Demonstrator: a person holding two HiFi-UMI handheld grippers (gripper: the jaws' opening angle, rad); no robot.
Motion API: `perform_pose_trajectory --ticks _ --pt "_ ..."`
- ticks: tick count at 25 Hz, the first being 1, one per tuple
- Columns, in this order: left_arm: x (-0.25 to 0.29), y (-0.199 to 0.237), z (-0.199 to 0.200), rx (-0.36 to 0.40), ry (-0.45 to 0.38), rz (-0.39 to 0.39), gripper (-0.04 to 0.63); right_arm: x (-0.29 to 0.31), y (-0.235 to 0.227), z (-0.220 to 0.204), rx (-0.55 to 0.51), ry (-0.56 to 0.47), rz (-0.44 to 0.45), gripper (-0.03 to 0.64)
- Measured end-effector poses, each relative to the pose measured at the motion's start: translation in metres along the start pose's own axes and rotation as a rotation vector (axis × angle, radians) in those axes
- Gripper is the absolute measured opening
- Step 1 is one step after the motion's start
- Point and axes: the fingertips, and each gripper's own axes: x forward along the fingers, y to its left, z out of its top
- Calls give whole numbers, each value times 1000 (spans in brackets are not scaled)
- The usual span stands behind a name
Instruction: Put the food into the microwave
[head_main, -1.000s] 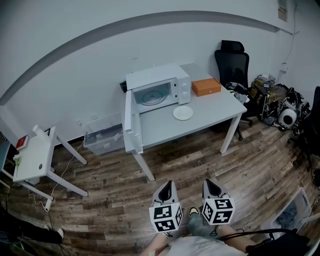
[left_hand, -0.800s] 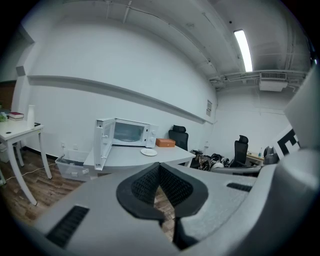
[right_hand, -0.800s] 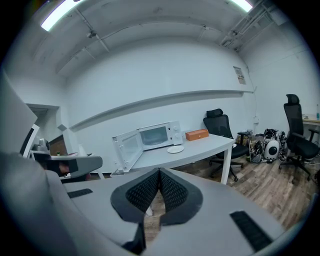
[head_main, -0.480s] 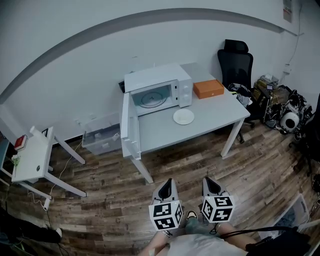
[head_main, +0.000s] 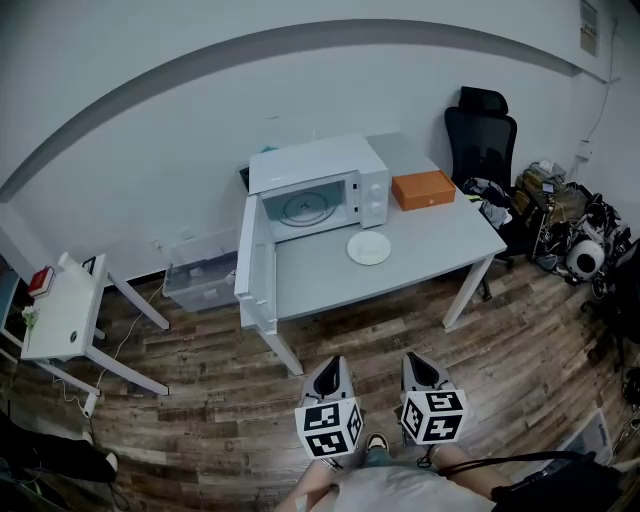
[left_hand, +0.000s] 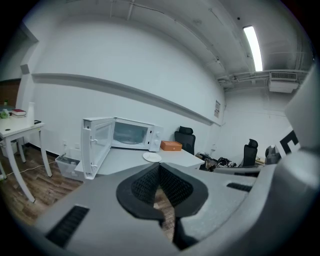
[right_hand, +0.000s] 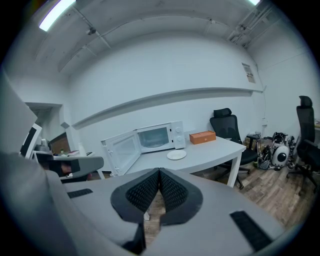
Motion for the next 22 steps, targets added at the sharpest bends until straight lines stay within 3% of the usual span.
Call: perform_pose_trajectory --ticks 7,22 --pt "31 -3 3 -37 21 22 2 23 -19 15 15 1 34 17" --pt "73 -12 13 -23 31 65 2 60 -50 31 16 18 74 17"
